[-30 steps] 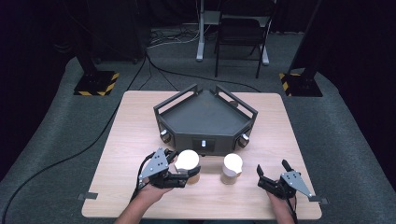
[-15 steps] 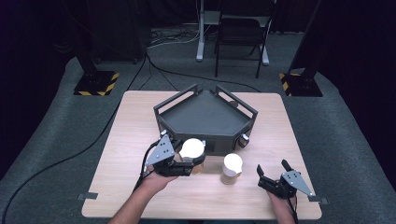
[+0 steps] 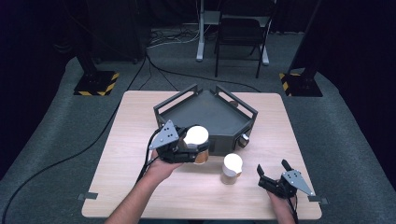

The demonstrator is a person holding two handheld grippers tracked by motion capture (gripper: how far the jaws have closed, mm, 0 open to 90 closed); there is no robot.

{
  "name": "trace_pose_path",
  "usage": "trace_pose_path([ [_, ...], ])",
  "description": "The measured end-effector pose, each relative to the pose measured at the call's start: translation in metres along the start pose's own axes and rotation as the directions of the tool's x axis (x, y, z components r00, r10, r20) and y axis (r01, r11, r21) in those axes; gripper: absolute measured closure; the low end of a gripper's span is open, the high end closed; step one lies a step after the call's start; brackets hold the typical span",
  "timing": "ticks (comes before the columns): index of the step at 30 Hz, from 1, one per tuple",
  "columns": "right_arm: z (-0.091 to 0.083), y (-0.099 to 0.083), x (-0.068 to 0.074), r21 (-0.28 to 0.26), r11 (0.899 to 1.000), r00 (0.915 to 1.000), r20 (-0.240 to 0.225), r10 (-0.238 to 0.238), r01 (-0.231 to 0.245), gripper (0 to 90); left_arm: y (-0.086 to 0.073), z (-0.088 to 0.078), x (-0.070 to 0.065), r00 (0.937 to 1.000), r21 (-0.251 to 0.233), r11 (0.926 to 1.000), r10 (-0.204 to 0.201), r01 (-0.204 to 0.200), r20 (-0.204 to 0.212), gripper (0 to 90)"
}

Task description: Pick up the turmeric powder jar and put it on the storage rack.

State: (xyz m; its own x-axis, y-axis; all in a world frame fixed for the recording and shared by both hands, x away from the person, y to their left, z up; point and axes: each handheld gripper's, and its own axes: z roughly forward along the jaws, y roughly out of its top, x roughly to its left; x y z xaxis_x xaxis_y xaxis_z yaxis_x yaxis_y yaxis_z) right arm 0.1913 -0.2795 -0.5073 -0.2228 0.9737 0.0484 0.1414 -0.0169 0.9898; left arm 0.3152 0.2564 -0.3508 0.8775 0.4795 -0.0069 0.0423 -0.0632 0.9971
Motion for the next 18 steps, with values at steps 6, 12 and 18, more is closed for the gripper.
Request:
trace_pose_path([
  [6,-0.001,-0.002,-0.001,-0.009,1.0,1.0,-0.003,0.007,-0.007,0.0,0.007,0.003,0.002,0.9999,-0.007,0.9999,0.011,-0.011,-0.012,30.8],
  [12,-0.001,-0.001,-0.004,-0.009,1.0,0.9998,-0.009,0.02,-0.02,0.0,0.017,0.011,0.003,0.9986,-0.018,0.9993,0.031,-0.032,-0.043,30.8],
  [18,-0.001,-0.002,-0.003,-0.009,1.0,0.9998,-0.009,0.017,-0.017,0.0,0.028,0.025,0.001,0.995,-0.019,0.998,0.059,-0.061,-0.08,30.8],
])
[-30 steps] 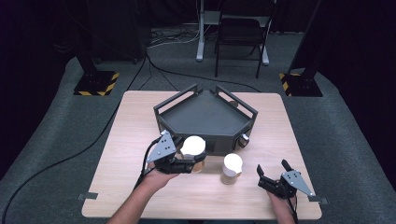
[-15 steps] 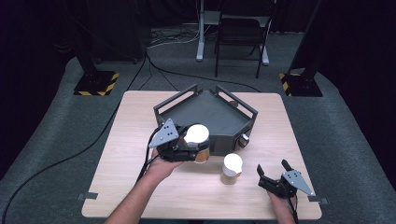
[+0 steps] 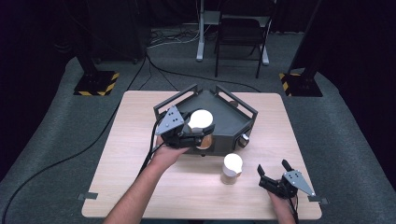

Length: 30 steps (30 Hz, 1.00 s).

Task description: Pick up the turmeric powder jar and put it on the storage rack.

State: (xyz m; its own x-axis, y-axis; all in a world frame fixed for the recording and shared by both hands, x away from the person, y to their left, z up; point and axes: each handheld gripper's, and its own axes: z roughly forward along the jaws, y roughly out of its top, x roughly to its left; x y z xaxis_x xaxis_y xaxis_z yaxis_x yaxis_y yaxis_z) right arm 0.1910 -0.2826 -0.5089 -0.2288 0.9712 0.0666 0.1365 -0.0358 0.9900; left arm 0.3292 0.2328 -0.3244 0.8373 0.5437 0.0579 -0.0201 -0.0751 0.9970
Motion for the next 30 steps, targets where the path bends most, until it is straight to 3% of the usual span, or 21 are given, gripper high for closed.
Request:
trace_pose_path([
  [6,0.0,0.0,-0.001,0.0,1.0,1.0,-0.001,0.003,-0.003,0.0,0.005,0.009,0.001,0.9998,-0.001,1.0,0.008,-0.008,-0.017,30.8],
  [11,0.0,0.0,-0.001,-0.001,1.0,1.0,-0.001,0.008,-0.008,0.0,0.005,0.022,0.005,0.9984,-0.009,0.9995,-0.032,0.031,-0.047,30.8],
  [18,0.0,-0.001,-0.004,-0.003,1.0,0.9998,-0.009,0.02,-0.02,0.0,0.003,0.034,0.005,0.9956,0.005,0.9994,-0.033,0.034,-0.088,30.8],
  [23,0.0,-0.001,-0.004,-0.005,1.0,0.9997,-0.008,0.023,-0.023,0.0,0.002,0.041,-0.002,0.985,0.012,0.9993,-0.034,0.036,-0.169,30.8],
  [30,-0.001,-0.001,-0.004,-0.005,1.0,0.9997,-0.01,0.024,-0.024,0.0,0.0,0.045,-0.004,0.9764,-0.003,0.9997,-0.024,0.024,-0.214,30.8],
])
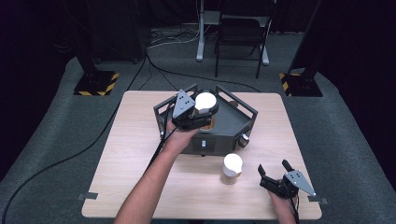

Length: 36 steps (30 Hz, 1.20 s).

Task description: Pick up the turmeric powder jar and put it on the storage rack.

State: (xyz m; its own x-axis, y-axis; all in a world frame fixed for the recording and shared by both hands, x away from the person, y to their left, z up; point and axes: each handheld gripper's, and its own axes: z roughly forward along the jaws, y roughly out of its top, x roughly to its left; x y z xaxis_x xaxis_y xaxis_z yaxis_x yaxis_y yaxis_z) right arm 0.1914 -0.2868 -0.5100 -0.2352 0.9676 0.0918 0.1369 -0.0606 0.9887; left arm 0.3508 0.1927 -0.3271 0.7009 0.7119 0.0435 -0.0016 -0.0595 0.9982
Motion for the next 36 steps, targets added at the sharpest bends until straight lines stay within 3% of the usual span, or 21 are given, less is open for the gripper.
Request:
trace_pose_path([
  [4,0.0,0.0,0.0,0.0,1.0,1.0,0.0,-0.003,0.003,0.0,-0.001,0.003,-0.001,0.9999,-0.002,1.0,-0.004,0.004,-0.015,30.8],
  [8,0.0,0.001,0.001,0.006,1.0,0.9999,-0.007,-0.012,0.012,0.0,-0.001,0.007,-0.007,0.9986,0.01,0.9998,0.018,-0.018,-0.049,30.9],
  [13,0.0,0.0,0.0,-0.001,1.0,1.0,-0.005,0.002,-0.002,0.0,-0.001,0.012,-0.007,0.9963,0.016,0.9999,0.005,-0.004,-0.086,30.8],
  [17,0.0,-0.001,0.0,-0.003,1.0,1.0,-0.003,0.006,-0.006,0.0,-0.002,0.016,-0.001,0.9966,0.031,0.9995,0.005,-0.002,-0.082,30.8],
  [20,-0.001,-0.001,0.0,-0.005,1.0,1.0,0.0,0.006,-0.006,0.0,-0.004,0.019,0.003,0.9942,0.035,0.9993,-0.012,0.016,-0.107,30.9],
  [26,0.0,0.0,0.0,-0.001,1.0,1.0,-0.003,0.004,-0.004,0.0,-0.006,0.022,0.003,0.9843,0.047,0.9987,-0.012,0.021,-0.176,30.8],
  [32,0.0,0.0,-0.001,0.0,1.0,1.0,-0.005,0.009,-0.009,0.0,-0.009,0.026,0.0,0.9649,0.058,0.9978,-0.014,0.03,-0.262,30.9],
  [36,0.0,0.0,-0.001,0.0,1.0,0.9999,-0.004,0.01,-0.01,0.0,-0.011,0.027,0.001,0.9581,0.072,0.9968,-0.015,0.037,-0.286,30.9],
])
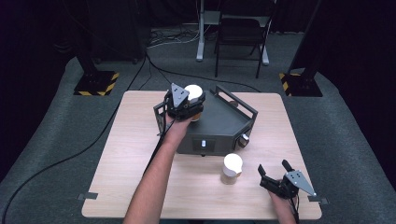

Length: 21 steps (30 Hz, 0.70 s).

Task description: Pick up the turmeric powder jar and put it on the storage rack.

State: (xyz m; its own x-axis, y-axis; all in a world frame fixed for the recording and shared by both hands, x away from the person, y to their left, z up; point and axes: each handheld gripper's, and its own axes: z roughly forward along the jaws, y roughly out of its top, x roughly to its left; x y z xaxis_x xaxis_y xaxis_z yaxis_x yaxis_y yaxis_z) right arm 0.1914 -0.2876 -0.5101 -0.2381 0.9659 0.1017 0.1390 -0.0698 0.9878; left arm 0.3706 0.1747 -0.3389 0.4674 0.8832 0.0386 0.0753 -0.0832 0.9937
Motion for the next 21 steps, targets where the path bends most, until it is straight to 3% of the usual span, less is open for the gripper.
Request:
trace_pose_path([
  [10,0.0,0.0,0.0,-0.002,1.0,1.0,0.002,0.004,-0.004,0.0,-0.006,0.004,0.004,0.9999,0.019,0.9998,-0.012,0.012,-0.011,30.9],
  [21,0.0,0.0,-0.001,0.0,1.0,1.0,0.003,0.006,-0.006,0.0,-0.007,0.006,0.011,0.9996,0.05,0.9984,-0.025,0.025,0.012,30.8],
])
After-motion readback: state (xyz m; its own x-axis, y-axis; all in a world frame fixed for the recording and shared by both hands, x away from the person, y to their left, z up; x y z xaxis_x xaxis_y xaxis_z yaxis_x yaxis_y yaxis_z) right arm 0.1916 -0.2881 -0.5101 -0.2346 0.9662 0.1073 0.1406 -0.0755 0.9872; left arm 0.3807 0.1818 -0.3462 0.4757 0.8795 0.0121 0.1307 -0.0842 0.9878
